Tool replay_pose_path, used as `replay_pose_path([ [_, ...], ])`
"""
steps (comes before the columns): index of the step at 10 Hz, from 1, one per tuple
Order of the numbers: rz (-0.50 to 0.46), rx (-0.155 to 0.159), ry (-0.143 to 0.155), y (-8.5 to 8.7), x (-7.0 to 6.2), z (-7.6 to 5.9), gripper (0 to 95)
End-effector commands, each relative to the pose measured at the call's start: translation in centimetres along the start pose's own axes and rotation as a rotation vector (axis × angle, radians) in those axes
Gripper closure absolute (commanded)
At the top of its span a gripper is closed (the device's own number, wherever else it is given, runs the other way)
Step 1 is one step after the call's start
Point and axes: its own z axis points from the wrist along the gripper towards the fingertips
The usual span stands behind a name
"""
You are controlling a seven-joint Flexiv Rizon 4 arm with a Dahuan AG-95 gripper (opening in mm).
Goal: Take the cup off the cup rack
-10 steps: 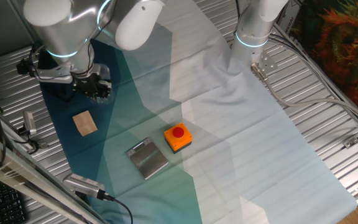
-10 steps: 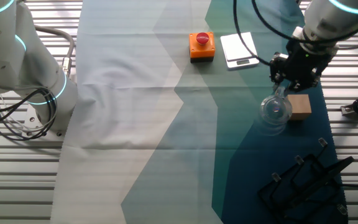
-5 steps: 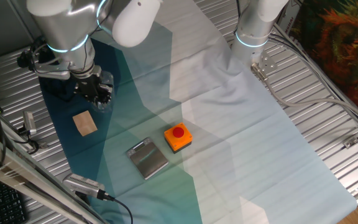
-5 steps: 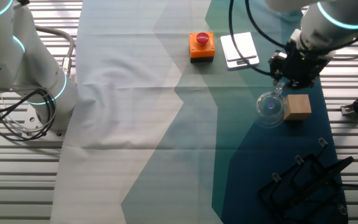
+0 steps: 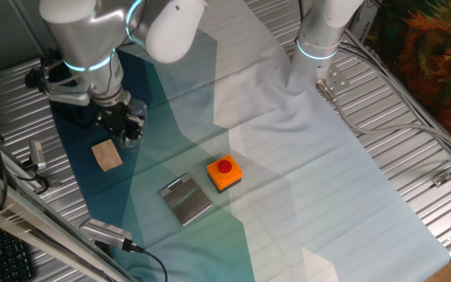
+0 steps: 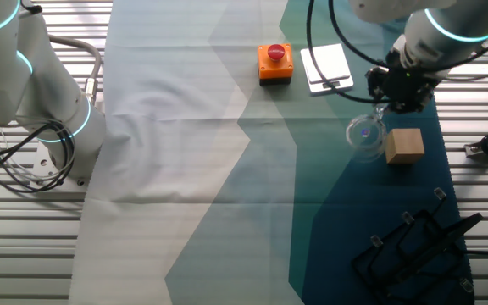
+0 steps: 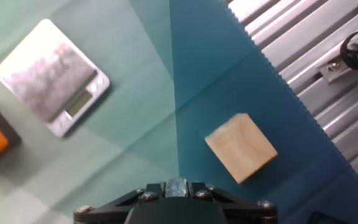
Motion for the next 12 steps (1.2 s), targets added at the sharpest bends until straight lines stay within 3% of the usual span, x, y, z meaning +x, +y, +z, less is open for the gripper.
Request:
replay_pose_path([
  [1, 0.027, -0.012, -0.010, 0.2, -1.2, -0.1, 95.0],
  [4, 0.059, -0.023, -0.022, 0.2, -2.1, -0.5, 95.0],
  [8, 0.140, -0.061, -0.084, 0.7, -2.7, -0.1, 95.0],
  [10, 0.196, -0.098, -0.145, 0.8, -3.1, -0.2, 95.0],
  [12, 0.218, -0.106, -0.173, 0.8, -3.7, -0.4, 95.0],
])
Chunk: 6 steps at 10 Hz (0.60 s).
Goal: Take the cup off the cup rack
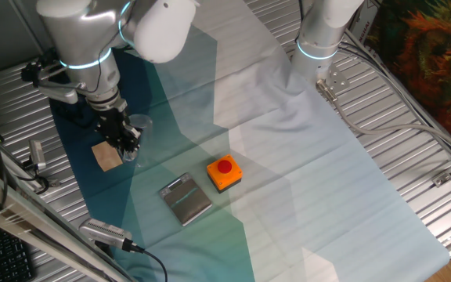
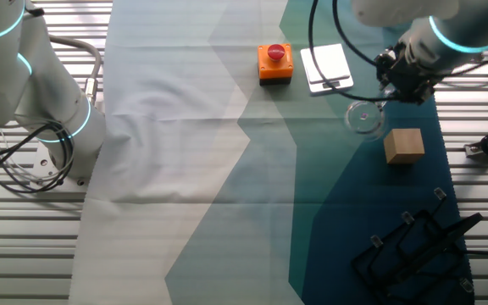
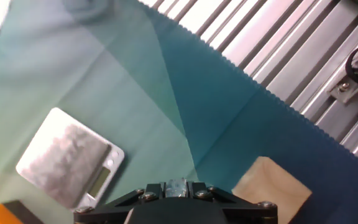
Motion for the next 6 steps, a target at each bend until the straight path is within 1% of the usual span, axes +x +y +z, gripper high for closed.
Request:
replay_pose_path([
  [1, 0.027, -0.005, -0.050, 0.37, -1.03, -0.22, 95.0],
  [2, 0.030, -0.003, -0.067, 0.48, -1.37, -0.31, 95.0],
  [3, 0.034, -0.008, -0.095, 0.56, -1.60, -0.37, 95.0],
  [4, 0.045, -0.021, -0.137, 0.58, -1.67, -0.39, 95.0],
  [5, 0.052, -0.029, -0.161, 0.58, -1.67, -0.39, 95.0],
  [6, 0.054, -0.032, -0.174, 0.58, -1.67, -0.39, 95.0],
])
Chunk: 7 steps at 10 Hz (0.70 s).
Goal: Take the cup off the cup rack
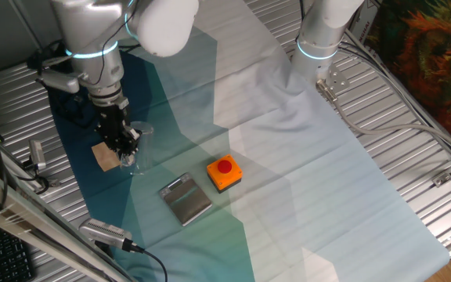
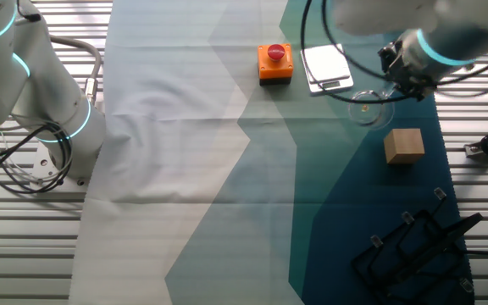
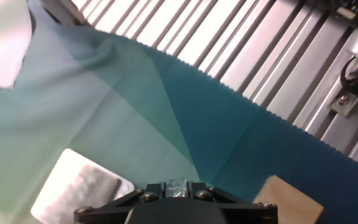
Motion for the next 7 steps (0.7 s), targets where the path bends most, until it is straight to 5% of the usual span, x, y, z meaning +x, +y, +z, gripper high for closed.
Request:
replay_pose_path([
  [1, 0.008, -0.010, -0.037, 0.02, -0.27, 0.12, 95.0],
  [7, -0.003, -0.011, -0.083, -0.29, -0.28, 0.40, 95.0],
])
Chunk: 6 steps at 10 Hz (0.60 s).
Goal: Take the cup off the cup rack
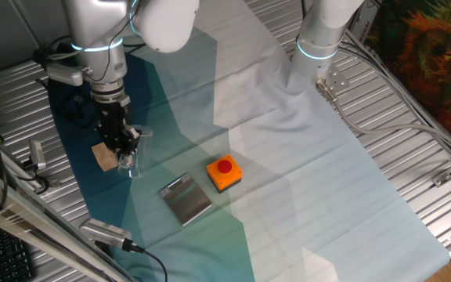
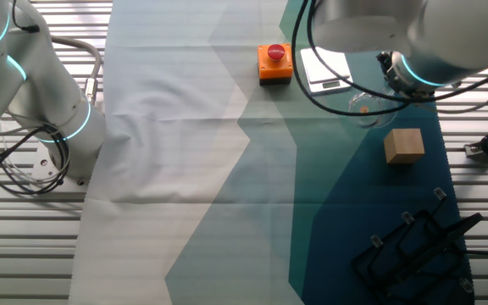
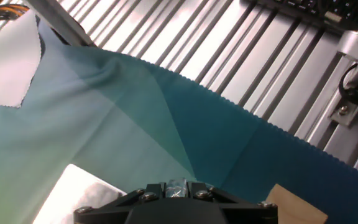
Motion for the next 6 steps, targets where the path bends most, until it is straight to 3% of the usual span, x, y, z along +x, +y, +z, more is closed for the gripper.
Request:
replay_pose_path([
  [1, 0.007, -0.005, -0.023, 0.01, 0.01, 0.06, 95.0],
  [4, 0.000, 0.000, -0.025, -0.04, 0.02, 0.10, 95.0],
  [6, -0.006, 0.007, -0.045, -0.11, 0.03, 0.16, 95.0],
])
